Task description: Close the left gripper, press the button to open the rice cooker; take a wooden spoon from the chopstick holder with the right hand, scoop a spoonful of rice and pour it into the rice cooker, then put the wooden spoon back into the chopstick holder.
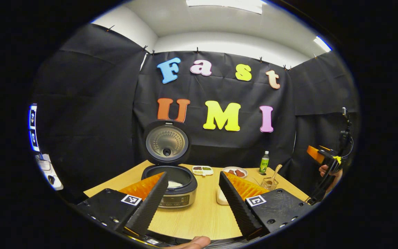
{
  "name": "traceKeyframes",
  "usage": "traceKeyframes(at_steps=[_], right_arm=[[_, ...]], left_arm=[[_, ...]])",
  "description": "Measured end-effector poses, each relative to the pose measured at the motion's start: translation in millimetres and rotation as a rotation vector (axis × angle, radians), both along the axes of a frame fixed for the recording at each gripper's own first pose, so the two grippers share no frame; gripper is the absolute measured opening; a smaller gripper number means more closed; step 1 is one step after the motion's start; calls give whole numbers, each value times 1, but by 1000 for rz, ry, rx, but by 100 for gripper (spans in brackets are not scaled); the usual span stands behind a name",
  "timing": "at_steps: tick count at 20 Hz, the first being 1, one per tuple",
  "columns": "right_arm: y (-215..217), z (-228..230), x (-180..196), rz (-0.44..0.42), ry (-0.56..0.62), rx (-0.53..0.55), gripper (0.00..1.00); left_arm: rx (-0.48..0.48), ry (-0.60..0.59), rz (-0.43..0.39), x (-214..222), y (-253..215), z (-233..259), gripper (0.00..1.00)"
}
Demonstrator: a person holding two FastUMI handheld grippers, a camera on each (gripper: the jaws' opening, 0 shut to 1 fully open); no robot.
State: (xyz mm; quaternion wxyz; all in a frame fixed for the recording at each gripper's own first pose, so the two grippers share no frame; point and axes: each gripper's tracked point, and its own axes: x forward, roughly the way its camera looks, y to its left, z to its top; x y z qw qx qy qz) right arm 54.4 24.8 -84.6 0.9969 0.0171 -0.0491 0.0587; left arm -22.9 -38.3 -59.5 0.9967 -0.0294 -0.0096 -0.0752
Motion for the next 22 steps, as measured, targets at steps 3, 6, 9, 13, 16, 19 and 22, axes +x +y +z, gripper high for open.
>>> traceKeyframes(at_steps=[3, 6, 9, 13, 16, 19, 22], right_arm=[[-8, 14, -21, 7, -17, 7, 99], [-7, 28, -32, 30, -31, -8, 96], [-4, 39, -43, 76, -23, -26, 96], [2, 44, -50, 114, -14, -45, 96], [8, 46, -56, 139, -26, -26, 99], [12, 39, -58, 145, -53, 1, 99], [25, 34, -56, 168, -86, -2, 99]], left_arm=[[59, 12, 8, 20, -1, 21, 94], [59, 15, -7, 40, -4, 53, 94], [49, 0, 5, 65, -1, 79, 95], [77, 4, 13, 109, 11, 91, 94], [107, -37, 44, 157, 28, 103, 94], [105, -41, 80, 211, 39, 98, 94], [82, -36, 94, 245, 47, 95, 94]])
